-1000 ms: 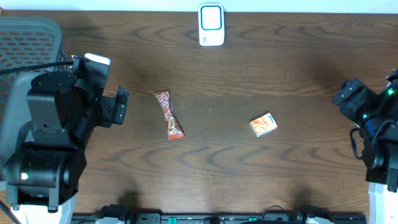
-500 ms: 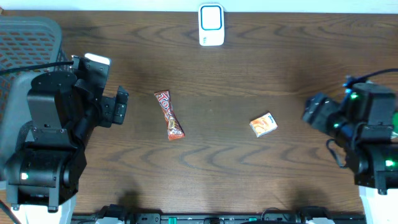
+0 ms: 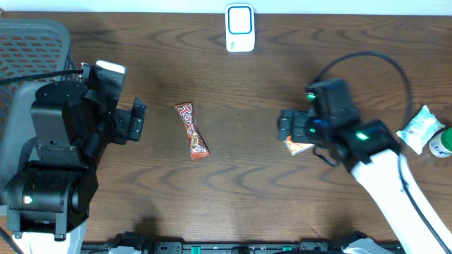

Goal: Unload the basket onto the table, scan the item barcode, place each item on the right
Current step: 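Reach the right gripper back toward the orange Kleenex pack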

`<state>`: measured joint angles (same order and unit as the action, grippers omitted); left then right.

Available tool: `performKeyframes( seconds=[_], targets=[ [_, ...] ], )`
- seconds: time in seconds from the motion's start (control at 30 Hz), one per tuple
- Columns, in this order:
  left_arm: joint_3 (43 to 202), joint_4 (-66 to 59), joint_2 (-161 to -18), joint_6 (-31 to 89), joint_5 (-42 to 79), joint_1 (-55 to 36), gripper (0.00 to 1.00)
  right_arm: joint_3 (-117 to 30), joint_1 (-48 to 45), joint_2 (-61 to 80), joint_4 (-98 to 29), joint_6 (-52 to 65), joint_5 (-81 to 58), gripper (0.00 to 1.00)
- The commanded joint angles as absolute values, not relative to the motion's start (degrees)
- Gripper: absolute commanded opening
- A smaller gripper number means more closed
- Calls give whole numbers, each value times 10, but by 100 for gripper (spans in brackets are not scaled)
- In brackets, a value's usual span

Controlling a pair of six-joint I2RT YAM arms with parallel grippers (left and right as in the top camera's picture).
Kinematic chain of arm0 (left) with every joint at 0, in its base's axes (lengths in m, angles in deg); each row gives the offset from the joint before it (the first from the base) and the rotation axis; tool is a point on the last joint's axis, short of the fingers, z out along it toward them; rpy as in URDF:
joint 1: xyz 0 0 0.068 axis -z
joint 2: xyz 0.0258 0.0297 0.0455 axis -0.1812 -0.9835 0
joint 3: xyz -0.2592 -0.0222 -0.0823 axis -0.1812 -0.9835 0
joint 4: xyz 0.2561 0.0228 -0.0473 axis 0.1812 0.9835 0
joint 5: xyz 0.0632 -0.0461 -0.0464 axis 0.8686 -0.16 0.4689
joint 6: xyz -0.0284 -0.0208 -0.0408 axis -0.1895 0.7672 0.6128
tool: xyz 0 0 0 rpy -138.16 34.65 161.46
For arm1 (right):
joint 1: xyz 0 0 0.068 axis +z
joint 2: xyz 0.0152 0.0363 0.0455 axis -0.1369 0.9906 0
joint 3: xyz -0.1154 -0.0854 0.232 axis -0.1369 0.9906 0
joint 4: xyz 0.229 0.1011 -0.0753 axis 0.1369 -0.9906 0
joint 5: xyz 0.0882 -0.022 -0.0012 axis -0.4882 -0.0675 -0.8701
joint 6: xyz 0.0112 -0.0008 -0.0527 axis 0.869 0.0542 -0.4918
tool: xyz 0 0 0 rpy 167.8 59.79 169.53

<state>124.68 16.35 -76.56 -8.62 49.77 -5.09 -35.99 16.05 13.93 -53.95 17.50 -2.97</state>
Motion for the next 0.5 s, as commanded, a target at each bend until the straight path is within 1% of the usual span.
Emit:
performKeyframes(
  seconds=[0.0,0.23,0.47],
  targets=[
    [1245,165,-765,-85,495,-54,98,-354,180,177,-534,183,-32,99],
    [1245,165,-765,-85,495,-54,98,-354,202,248,-528,183,-33,99],
    [1245,165,-765,-85,495,-54,98,-354,203,316,-506,178,-43,99]
  ],
)
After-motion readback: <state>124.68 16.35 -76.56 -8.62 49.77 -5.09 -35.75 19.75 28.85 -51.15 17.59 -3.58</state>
